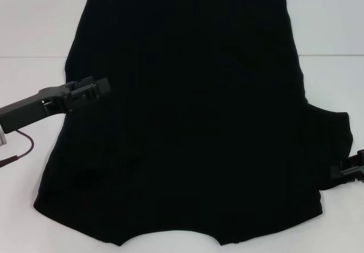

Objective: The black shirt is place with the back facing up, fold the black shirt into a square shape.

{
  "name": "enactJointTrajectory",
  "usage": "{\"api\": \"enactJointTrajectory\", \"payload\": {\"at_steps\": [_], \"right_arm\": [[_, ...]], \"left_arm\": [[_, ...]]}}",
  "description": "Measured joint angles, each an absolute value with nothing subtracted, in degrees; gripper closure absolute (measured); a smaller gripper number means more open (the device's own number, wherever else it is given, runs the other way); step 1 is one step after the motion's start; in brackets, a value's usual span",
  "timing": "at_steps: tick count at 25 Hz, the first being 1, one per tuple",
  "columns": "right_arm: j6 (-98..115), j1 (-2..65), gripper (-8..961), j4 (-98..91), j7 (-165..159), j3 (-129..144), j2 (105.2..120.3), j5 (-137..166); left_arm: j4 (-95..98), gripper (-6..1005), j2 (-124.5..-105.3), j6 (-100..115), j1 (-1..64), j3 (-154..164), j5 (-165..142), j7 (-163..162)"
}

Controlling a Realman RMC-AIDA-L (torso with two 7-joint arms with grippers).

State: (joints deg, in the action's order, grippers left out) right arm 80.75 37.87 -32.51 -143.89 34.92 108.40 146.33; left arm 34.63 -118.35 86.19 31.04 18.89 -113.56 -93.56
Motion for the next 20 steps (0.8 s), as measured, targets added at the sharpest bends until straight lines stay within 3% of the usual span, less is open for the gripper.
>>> {"api": "enactJointTrajectory", "payload": {"at_steps": [8,17,20], "right_arm": [[78.7,38.4,558,-32.5,-143.3,35.3,110.14,146.6],[79.9,38.3,863,-33.3,-143.2,36.1,109.87,146.6],[80.9,37.8,907,-35.2,-143.2,35.7,109.18,146.5]], "left_arm": [[34.6,423,-118.55,86.0,30.5,18.7,-112.9,-93.6],[34.6,422,-118.56,86.4,30.1,18.3,-111.9,-93.7],[34.6,423,-118.57,86.4,30.1,18.3,-111.5,-93.8]]}}
